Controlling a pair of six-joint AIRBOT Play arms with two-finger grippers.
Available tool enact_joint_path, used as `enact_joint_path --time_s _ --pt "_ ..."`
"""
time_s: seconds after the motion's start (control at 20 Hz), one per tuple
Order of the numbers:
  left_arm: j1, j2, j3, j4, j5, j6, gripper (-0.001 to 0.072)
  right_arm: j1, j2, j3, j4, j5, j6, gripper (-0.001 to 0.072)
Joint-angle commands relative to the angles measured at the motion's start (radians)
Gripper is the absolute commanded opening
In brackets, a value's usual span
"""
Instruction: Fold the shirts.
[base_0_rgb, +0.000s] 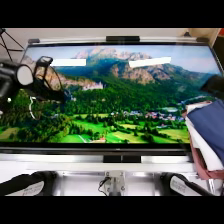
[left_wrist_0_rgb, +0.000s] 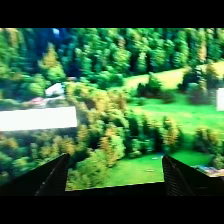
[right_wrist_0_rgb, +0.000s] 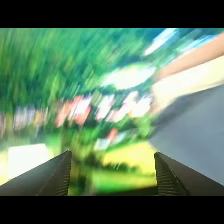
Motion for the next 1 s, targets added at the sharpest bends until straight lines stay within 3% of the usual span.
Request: enact_joint_path --time_s 0.0,0.95 --pt "-0.059 0.106 -0.182 -0.032 0.165 -0.139 0.0707 0.175 -0.093 -0.029 -0.047 0.123 0.026 0.0643" --pt "-0.002 0.102 -0.197 -0.023 0.131 -0.127 0.0709 0.206 -0.093 -0.039 -0.039 0.080 0.029 0.0644"
